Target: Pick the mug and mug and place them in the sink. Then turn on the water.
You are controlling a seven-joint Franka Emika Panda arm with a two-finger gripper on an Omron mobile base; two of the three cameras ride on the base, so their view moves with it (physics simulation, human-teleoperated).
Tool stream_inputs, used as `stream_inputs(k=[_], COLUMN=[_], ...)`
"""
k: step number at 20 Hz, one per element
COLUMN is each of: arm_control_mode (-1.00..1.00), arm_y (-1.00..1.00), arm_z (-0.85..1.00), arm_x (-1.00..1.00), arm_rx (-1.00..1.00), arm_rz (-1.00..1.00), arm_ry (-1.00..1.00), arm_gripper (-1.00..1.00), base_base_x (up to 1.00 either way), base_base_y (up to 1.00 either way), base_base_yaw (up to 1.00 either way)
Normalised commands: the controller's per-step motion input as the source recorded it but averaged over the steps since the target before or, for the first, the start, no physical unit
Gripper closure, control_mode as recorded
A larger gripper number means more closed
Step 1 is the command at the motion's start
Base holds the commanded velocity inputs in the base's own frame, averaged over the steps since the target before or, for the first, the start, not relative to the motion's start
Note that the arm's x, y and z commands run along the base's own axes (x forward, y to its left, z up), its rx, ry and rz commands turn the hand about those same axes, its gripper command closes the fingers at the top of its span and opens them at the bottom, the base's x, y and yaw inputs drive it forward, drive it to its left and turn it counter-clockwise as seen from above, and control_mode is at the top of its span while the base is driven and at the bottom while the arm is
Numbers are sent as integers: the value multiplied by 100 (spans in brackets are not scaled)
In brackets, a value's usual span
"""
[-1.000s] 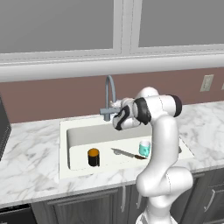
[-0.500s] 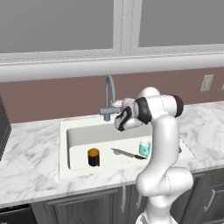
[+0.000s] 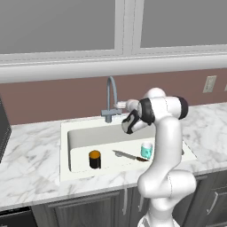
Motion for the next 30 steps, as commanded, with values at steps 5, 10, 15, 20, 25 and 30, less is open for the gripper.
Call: stream_inputs(k=[5, 10, 15, 20, 25, 30], arm_control_mode=[-100, -100, -100, -100, -100, -100], arm_y=[-59, -58, -64, -70, -66, -52], arm_z=[0, -2, -1, 0, -8, -4], arm_x=[-3, 0, 0, 0, 0, 0], arm_rx=[1, 1, 4, 5, 5, 7], arm_rz=[13, 12, 9, 8, 3, -1], arm_ry=[-1, -4, -8, -7, -9, -9], arm_gripper=[-100, -100, -100, -100, -100, -100], base_base_x=[0, 0, 0, 0, 0, 0], base_base_y=[0, 0, 0, 0, 0, 0], base_base_yaw=[0, 0, 0, 0, 0, 0])
